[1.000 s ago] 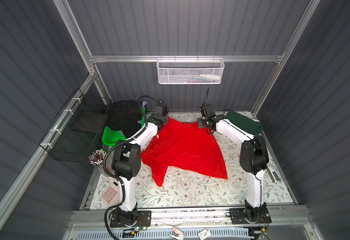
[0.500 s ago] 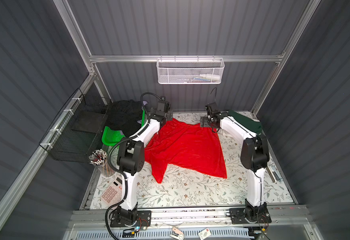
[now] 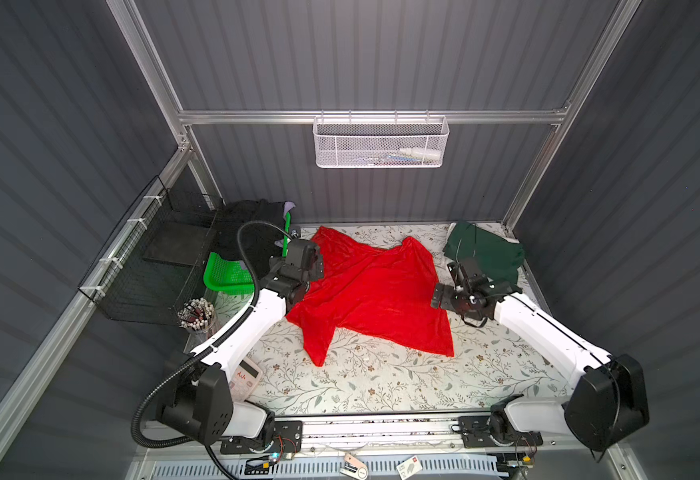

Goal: Fold and stack the t-shirts

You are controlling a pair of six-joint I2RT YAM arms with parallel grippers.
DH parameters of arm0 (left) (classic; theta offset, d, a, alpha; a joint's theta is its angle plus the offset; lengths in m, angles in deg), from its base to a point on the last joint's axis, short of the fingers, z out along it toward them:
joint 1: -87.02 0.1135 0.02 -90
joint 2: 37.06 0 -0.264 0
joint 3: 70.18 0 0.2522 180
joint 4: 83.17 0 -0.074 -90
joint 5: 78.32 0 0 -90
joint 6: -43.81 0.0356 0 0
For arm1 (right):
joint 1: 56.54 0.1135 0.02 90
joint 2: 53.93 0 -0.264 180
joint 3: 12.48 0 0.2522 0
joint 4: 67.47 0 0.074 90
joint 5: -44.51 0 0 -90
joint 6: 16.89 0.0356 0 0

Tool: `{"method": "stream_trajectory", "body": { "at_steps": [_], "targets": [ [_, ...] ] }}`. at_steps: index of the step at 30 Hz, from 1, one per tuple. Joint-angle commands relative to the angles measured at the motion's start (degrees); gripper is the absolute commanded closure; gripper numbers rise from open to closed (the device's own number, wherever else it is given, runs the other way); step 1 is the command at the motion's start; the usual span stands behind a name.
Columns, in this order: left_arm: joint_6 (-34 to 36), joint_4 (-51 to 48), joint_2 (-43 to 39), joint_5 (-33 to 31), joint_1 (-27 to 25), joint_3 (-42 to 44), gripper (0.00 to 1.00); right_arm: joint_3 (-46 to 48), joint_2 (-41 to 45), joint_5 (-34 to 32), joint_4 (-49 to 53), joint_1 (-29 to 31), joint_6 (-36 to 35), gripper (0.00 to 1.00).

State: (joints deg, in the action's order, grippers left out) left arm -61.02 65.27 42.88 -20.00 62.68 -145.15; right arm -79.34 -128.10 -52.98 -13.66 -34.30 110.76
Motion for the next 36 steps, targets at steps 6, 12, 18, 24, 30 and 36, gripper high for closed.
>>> {"method": "stream_trajectory", "body": {
  "at_steps": [6,12,18,24,30,36],
  "targets": [
    [-6.22,-5.26,5.21,3.32,5.57,4.93,0.07,10.70,2.08,4.01,0.05,0.58,8.93,0.20],
    [-7.39,-3.63,7.51,7.84,5.62,5.50,0.14,12.47,-0.56,5.93,-3.45,0.48,9.55,0.31],
    [-6.88,-1.52,12.50,12.65,5.62,3.24,0.15,13.12,-2.83,5.46,-5.82,0.03,9.85,0.43],
    [-5.90,-0.51,16.46,13.76,5.62,0.69,0.18,13.33,-6.53,5.10,-8.62,-1.47,8.37,0.65],
    [-4.15,-0.80,19.79,13.66,6.19,-2.56,0.19,12.75,-8.27,4.41,-7.72,-4.35,5.08,0.88],
    [-4.33,-0.52,19.44,14.20,6.23,-3.46,0.17,12.76,-7.40,3.62,-8.21,-5.25,4.46,0.93]
  ]
}}
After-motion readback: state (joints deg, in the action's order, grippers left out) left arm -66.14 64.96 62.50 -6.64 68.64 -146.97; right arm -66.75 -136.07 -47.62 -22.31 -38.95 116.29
